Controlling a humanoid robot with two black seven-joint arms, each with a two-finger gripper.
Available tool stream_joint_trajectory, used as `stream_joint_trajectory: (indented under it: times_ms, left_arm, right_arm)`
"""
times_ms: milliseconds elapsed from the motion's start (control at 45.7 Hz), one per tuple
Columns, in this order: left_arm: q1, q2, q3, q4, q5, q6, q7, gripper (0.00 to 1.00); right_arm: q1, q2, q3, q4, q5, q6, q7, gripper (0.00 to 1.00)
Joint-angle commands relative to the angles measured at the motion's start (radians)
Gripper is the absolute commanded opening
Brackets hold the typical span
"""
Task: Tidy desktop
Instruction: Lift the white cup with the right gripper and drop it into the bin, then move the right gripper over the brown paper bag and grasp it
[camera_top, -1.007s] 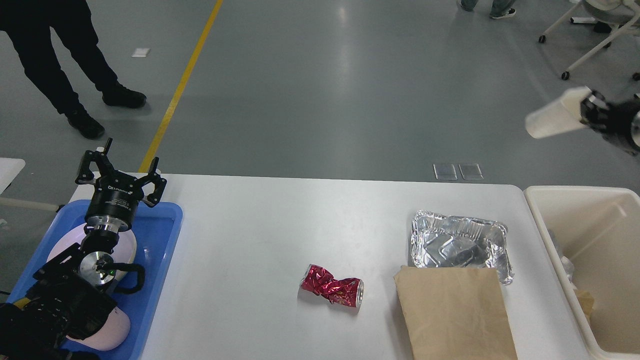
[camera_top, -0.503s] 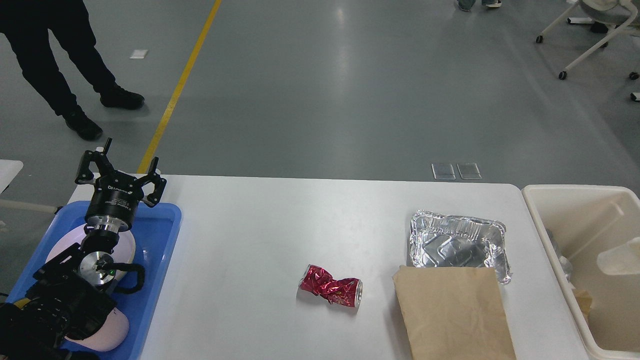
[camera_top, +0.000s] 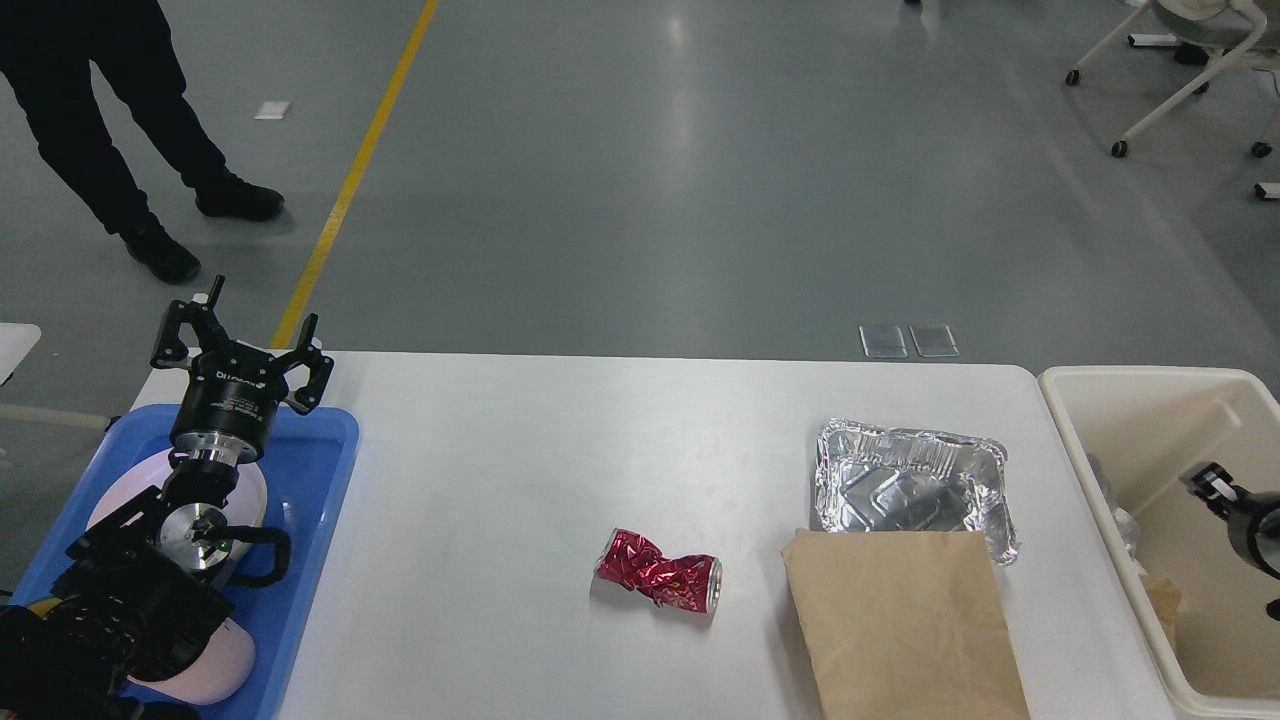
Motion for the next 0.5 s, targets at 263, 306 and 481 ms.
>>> stream_joint_trajectory:
  times_ms: [263,306,481]
  left_arm:
    - [0.0,0.0,0.001,0.0,0.0,0.001,0.0,0.96]
    - [0.0,-0.001,0.001,0.0,0.0,0.001,0.0,0.96]
    - [0.0,0.0,0.001,0.0,0.0,0.001,0.0,0.96]
  right_arm:
    - [0.585,0.281,-0.486,0.329,-0.009,0.213,-0.004,1.0]
    - [0.649,0.304,-0.491,0.378,-0.007,0.266,-0.004,1.0]
    - [0.856,0.356,-0.492,0.513,-0.003,0.486,-0.004,1.0]
